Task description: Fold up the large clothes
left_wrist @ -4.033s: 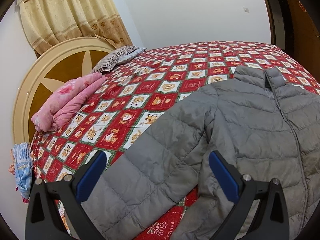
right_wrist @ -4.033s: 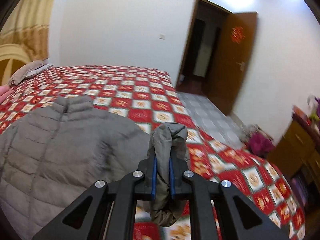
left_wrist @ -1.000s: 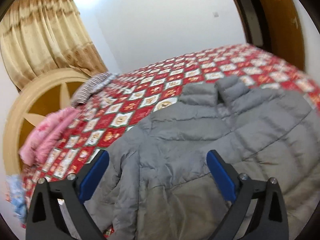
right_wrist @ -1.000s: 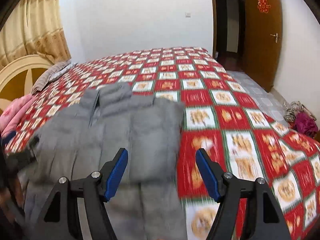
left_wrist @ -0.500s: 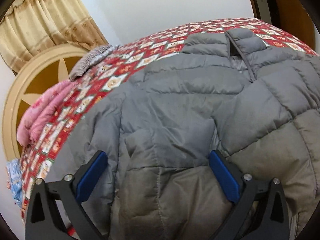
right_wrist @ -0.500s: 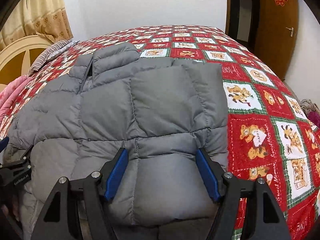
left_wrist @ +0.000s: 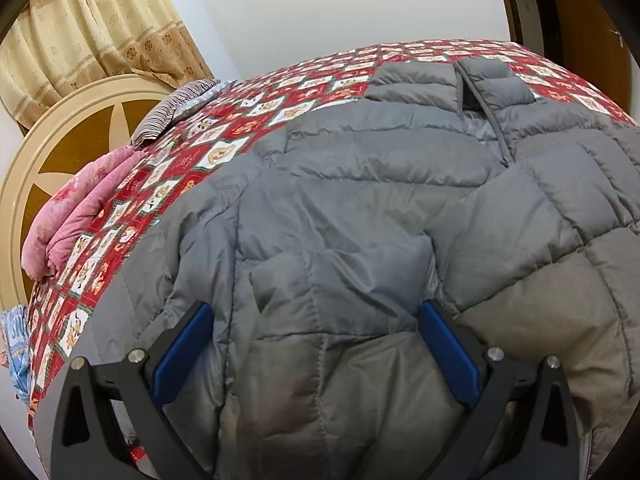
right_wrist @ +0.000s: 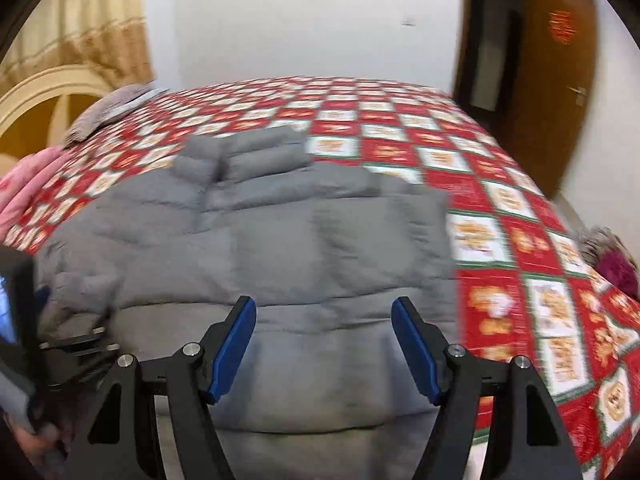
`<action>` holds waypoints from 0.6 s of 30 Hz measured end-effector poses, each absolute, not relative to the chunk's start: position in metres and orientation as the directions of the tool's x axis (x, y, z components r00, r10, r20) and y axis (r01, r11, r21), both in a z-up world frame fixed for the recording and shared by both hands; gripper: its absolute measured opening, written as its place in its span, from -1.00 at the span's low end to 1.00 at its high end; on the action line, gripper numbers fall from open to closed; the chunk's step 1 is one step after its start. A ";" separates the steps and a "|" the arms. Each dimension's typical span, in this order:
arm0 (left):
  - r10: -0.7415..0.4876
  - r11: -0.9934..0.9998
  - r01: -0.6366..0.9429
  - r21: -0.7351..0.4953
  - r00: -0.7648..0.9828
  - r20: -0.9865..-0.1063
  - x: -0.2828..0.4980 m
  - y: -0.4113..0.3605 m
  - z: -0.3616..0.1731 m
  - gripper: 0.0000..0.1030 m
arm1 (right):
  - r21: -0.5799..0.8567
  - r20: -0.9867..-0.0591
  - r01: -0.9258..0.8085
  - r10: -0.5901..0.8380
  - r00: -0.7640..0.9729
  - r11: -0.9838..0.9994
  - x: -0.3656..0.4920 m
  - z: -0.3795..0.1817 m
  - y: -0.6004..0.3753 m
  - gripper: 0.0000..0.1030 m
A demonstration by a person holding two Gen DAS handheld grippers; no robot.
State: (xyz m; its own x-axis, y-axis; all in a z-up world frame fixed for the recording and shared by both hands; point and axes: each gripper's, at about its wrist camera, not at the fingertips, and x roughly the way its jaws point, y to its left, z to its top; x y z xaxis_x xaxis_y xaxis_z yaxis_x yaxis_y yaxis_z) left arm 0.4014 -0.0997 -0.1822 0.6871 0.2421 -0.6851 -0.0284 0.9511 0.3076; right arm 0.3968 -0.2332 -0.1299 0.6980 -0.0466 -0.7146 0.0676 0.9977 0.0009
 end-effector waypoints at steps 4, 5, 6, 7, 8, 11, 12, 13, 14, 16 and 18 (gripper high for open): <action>0.237 0.953 -0.028 0.301 0.687 -0.687 0.402 -0.099 -0.183 1.00 | 0.021 -0.747 0.019 0.003 0.665 1.000 0.407 -0.160 -0.212 0.37; 0.236 0.954 -0.028 0.300 0.687 -0.687 0.402 -0.098 -0.183 1.00 | 0.019 -0.750 0.023 -0.001 0.662 1.000 0.407 -0.166 -0.210 0.37; 0.235 0.954 -0.027 0.298 0.686 -0.688 0.402 -0.098 -0.183 1.00 | 0.012 -0.746 0.028 -0.010 0.666 1.000 0.406 -0.170 -0.208 0.37; 0.233 0.955 -0.027 0.296 0.686 -0.689 0.402 -0.098 -0.183 1.00 | 0.004 -0.741 0.030 -0.017 0.671 1.000 0.406 -0.173 -0.208 0.37; 0.230 0.956 -0.026 0.293 0.685 -0.691 0.403 -0.097 -0.183 1.00 | 0.007 -0.742 0.031 -0.016 0.670 0.999 0.406 -0.175 -0.208 0.37; 0.225 0.958 -0.025 0.286 0.685 -0.693 0.403 -0.096 -0.183 1.00 | 0.028 -0.748 0.035 -0.003 0.664 0.999 0.408 -0.179 -0.211 0.38; 0.224 0.958 -0.024 0.285 0.685 -0.694 0.403 -0.096 -0.183 1.00 | 0.028 -0.751 0.036 -0.003 0.660 0.999 0.408 -0.180 -0.211 0.39; 0.222 0.959 -0.024 0.283 0.684 -0.694 0.403 -0.096 -0.183 1.00 | 0.026 -0.754 0.037 -0.005 0.657 0.999 0.409 -0.181 -0.210 0.40; 0.222 0.959 -0.024 0.283 0.684 -0.695 0.403 -0.095 -0.183 1.00 | 0.016 -0.757 0.038 -0.013 0.654 0.999 0.410 -0.182 -0.208 0.41; 0.222 0.959 -0.024 0.283 0.684 -0.695 0.403 -0.095 -0.183 1.00 | -0.006 -0.758 0.039 -0.030 0.652 0.999 0.410 -0.184 -0.204 0.42; 0.223 0.959 -0.024 0.283 0.684 -0.694 0.403 -0.096 -0.183 1.00 | -0.012 -0.758 0.041 -0.036 0.652 0.999 0.410 -0.184 -0.204 0.44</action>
State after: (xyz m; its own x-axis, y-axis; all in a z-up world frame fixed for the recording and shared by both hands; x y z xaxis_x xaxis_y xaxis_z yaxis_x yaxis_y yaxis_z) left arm 0.4033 -0.0956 -0.1830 0.6842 0.2226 -0.6945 -0.0243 0.9587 0.2834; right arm 0.4097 -0.2038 -0.1844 0.6518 -0.0360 -0.7575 0.0412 0.9991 -0.0121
